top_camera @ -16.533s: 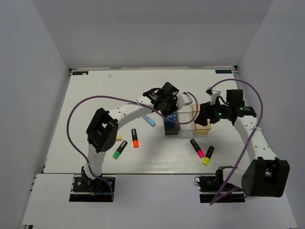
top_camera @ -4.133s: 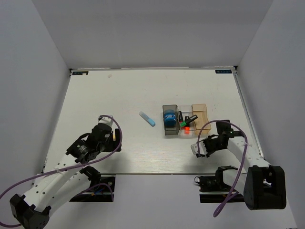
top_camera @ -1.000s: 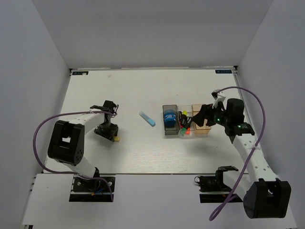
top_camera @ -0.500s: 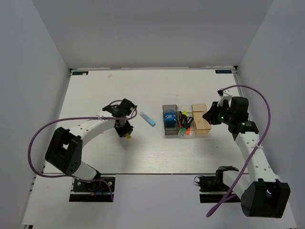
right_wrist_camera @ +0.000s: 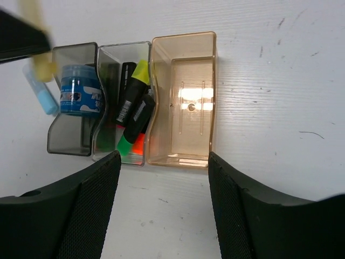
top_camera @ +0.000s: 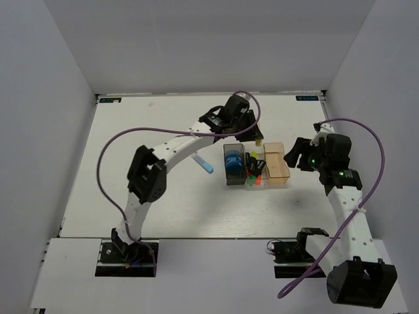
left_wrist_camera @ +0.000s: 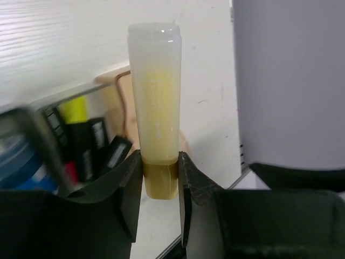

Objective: Sort the stationery into containers
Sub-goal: Place the pen in the storage box.

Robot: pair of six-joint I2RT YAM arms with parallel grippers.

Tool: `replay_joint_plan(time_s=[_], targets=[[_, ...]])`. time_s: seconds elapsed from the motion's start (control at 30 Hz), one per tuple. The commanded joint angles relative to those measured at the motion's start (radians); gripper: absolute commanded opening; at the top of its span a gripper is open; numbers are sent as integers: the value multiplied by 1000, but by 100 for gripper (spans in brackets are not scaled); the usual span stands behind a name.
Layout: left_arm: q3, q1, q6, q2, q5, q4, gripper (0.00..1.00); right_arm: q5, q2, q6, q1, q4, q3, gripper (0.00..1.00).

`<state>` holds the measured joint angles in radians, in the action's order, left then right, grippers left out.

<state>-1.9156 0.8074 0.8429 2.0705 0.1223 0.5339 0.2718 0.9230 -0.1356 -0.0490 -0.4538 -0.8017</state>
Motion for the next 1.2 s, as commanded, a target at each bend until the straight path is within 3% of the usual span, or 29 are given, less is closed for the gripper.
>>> replay_joint_plan(time_s=[0.0,0.13,0.23,0.83,0.9,0.93,1.0,1.03,1.13,1.17], targets=[[-141,9,54,117,187,-121,0,-65,-50,-32,-14,30,28,69],[-155,9,114,212,272,-349,0,-65,-64,-44,-35,47,47,69],[-154,15,125,244,321,-415,0,-60,-58,-44,-49,47,52,69],[-17,85,65,237,341,-345,0,-28,-38,-45,-91,44,48,69],[-20,88,61,237,332,-319,8,-20,-38,-48,-98,44,48,70],[-22,88,59,238,326,-321,27,-17,-36,-47,-101,41,50,70],[-31,90,48,238,326,-299,43,-11,-35,-45,-104,41,50,70],[-33,92,45,238,321,-295,57,-3,-32,-45,-109,43,52,70],[-37,90,27,221,313,-269,60,10,-27,-50,-114,41,52,71],[-39,90,24,211,309,-258,70,13,-26,-52,-115,41,52,71]])
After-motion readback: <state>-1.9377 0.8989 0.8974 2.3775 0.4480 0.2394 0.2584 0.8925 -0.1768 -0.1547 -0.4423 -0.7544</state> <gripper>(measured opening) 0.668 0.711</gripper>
